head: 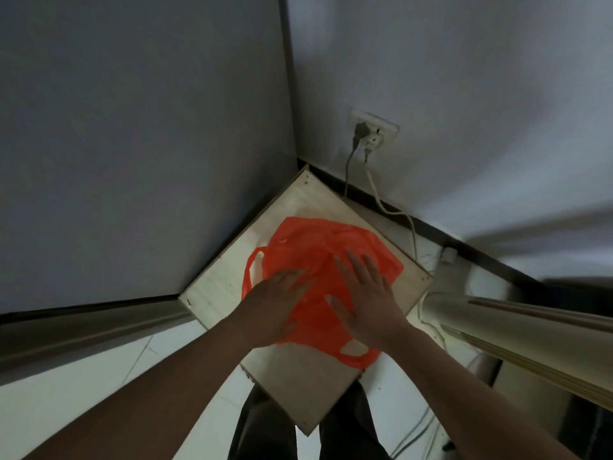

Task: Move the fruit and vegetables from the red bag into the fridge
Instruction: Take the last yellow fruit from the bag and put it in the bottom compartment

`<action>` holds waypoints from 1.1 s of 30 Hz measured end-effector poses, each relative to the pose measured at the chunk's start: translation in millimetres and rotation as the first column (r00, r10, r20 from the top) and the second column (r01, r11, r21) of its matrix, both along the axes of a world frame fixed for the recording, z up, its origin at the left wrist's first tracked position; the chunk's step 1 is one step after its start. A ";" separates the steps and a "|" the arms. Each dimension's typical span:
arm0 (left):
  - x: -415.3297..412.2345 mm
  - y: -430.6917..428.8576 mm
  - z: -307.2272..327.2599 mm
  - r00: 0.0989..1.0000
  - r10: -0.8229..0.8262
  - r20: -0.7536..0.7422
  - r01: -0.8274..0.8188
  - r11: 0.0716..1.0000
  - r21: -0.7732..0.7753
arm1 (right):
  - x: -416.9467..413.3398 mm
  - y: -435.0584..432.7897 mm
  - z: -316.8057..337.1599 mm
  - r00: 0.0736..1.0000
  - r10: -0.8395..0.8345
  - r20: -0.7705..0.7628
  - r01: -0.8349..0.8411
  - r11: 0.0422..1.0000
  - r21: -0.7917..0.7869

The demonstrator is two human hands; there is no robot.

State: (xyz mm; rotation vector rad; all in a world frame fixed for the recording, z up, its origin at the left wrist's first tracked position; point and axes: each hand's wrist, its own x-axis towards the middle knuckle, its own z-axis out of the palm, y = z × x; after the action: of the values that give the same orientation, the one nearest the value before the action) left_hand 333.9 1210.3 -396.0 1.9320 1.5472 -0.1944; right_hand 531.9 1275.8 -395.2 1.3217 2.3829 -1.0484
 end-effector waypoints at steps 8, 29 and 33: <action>-21.7 19.8 -51.0 0.990 0.134 0.049 -0.138 0.985 0.102 | -18.2 25.7 -48.1 0.994 -0.061 -0.091 0.056 0.997 -0.058; -65.8 18.4 -73.6 0.995 0.101 0.012 -0.100 0.993 -0.066 | -34.3 21.1 -41.7 0.964 -0.062 -0.259 0.099 0.986 0.132; -63.3 -3.0 -65.0 0.987 0.155 -0.044 -0.159 0.979 -0.131 | -51.1 -0.8 -41.4 0.973 -0.129 -0.190 0.146 0.986 0.079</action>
State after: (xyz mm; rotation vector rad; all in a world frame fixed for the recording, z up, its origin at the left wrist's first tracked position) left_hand 270.6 1207.3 -461.0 1.7027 1.6572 -0.2577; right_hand 480.7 1275.0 -436.6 1.5021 2.5315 -1.1575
